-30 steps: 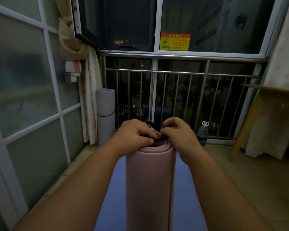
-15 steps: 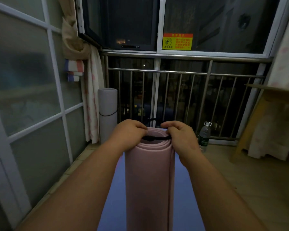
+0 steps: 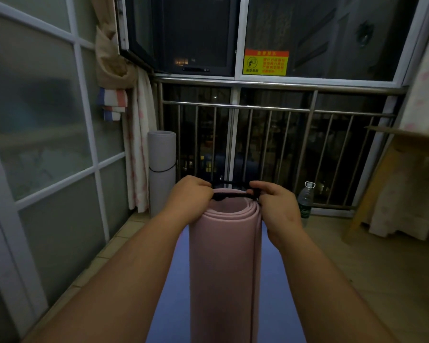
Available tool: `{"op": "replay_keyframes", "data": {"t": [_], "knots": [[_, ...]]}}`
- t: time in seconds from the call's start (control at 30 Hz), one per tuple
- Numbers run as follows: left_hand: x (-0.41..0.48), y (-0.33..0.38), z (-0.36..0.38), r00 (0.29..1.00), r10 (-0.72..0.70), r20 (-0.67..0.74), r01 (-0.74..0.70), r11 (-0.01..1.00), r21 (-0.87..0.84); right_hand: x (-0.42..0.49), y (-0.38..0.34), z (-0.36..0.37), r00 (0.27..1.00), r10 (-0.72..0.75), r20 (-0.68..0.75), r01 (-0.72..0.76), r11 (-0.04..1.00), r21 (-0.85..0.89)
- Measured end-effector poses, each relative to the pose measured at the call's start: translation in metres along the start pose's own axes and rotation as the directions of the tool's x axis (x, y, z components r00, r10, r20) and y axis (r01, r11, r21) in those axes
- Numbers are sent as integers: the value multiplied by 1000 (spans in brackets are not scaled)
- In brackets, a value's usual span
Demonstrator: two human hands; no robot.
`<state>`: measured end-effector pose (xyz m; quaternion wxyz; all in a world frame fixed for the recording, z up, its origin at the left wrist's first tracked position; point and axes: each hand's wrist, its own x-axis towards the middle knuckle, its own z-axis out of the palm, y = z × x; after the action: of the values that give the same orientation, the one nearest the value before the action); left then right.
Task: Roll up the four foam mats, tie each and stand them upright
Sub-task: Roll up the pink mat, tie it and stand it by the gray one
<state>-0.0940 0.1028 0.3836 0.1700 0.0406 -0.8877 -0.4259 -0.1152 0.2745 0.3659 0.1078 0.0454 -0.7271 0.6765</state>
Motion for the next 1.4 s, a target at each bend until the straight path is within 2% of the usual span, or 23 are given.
{"op": "replay_keyframes", "data": {"t": [0.1,0.2,0.23,0.33,0.37,0.47,0.67,0.87,1.0,1.1,1.23,1.4], "knots": [[-2,1,-2,1000,15,7,-15,999,29,3,1,-2,1000,5,6,-4,1000,-29],[-4,3,-2,996,-85,-20,86,994,60,5,4,-5,1000,29,7,-28,999,-22],[-4,3,-2,997,-62,-48,65,994,84,6,5,-6,999,38,5,-38,999,-28],[-7,5,-2,998,-65,3,65,998,-3,7,6,-5,999,-16,-43,13,998,-68],[-8,4,-2,998,-55,-34,53,997,-50,6,6,-4,997,-38,-68,32,996,-82],[-7,3,-3,997,-70,-16,67,991,-118,5,7,-1,992,-63,-106,54,995,-90],[-6,3,-6,998,33,-45,-36,997,-66,8,9,-2,978,-142,-153,133,989,-67],[-5,4,-4,985,118,-124,-123,992,-32,4,8,-2,982,-184,-35,184,983,-2],[-6,3,-3,973,153,-175,-169,982,-84,6,7,-1,980,-187,-61,185,982,-46],[-9,3,-3,980,107,-169,-130,983,-128,9,9,0,984,-170,-59,165,984,-69],[-6,0,-4,980,159,-121,-164,986,-39,10,11,2,989,-132,-74,124,987,-104],[-10,-1,-6,973,228,-31,-230,970,-78,9,11,4,991,-98,-94,91,993,-74]]}}
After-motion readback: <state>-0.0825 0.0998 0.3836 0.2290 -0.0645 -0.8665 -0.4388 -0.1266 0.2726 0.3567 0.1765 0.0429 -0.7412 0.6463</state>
